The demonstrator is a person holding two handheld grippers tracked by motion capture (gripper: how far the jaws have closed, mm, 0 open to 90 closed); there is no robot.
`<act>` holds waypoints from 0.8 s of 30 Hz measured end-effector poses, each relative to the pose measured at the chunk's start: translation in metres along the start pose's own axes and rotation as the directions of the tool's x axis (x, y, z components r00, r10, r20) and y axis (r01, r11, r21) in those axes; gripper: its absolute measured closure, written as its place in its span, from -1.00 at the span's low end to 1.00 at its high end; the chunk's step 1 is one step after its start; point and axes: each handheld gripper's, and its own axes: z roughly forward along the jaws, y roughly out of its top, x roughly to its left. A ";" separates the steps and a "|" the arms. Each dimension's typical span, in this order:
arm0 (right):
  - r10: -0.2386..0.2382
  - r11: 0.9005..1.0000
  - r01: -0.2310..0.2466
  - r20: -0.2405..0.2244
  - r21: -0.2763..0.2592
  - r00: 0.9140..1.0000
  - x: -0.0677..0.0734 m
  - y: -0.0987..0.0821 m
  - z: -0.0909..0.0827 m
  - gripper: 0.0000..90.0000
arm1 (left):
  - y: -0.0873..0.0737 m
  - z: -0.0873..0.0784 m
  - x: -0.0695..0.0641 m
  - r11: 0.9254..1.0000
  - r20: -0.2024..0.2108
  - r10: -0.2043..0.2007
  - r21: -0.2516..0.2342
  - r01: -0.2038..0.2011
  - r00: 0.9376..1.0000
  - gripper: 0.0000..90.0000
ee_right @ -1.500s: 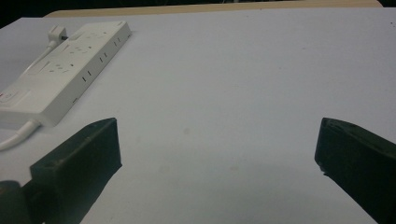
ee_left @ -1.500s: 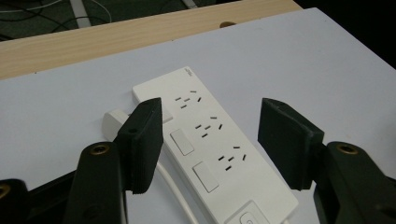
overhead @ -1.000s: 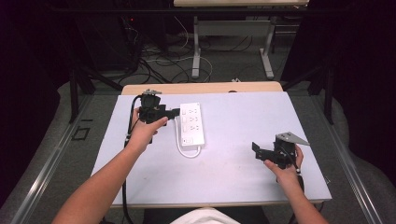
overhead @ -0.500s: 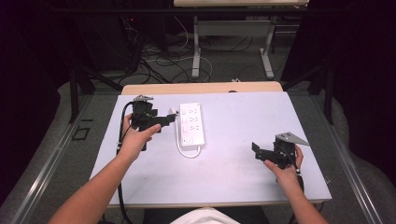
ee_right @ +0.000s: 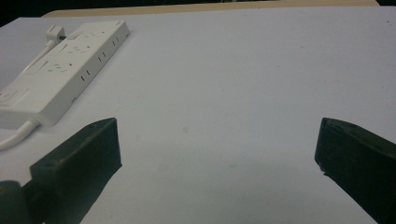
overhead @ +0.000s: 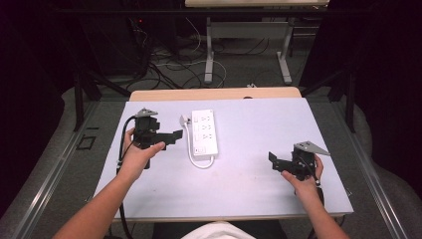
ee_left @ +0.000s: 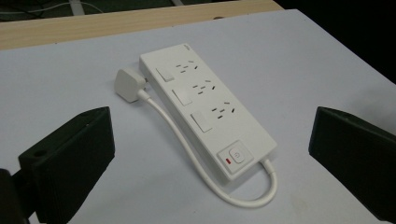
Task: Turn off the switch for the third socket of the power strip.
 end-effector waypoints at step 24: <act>-0.003 1.000 0.003 -0.001 0.006 1.000 0.001 -0.001 0.000 -1.00 | -0.040 -0.006 0.010 0.999 -0.015 -0.034 -0.007 0.034 0.999 -0.99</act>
